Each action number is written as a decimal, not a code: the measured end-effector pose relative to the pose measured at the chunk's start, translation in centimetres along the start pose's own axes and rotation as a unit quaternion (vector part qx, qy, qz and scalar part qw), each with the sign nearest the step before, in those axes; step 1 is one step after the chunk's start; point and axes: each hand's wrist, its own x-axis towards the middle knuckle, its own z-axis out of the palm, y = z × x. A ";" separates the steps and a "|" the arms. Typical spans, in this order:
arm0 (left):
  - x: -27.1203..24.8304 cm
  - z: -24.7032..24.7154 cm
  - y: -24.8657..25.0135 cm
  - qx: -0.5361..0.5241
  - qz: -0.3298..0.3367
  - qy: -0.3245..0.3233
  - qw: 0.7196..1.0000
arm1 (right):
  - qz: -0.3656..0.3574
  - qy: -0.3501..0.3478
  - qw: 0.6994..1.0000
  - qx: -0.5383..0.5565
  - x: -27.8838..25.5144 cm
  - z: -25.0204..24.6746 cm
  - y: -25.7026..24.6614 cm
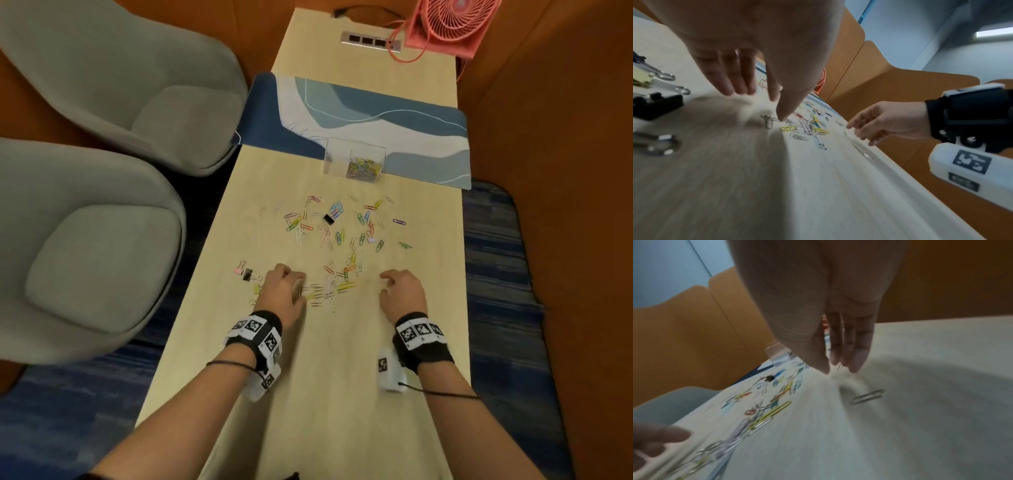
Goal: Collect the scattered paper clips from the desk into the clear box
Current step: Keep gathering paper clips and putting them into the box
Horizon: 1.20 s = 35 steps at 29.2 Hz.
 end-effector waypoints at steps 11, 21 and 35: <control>1.4 -2.1 -3.7 0.159 -0.121 0.107 0.974 | 0.039 -0.004 0.992 0.120 -2.9 3.2 0.3; -0.9 1.0 -0.3 0.181 0.103 -0.019 0.978 | -0.007 0.024 0.993 0.119 1.1 3.1 -3.5; 0.6 3.0 1.2 0.048 0.110 -0.054 0.991 | -0.131 -0.028 0.989 0.061 0.0 2.9 -1.6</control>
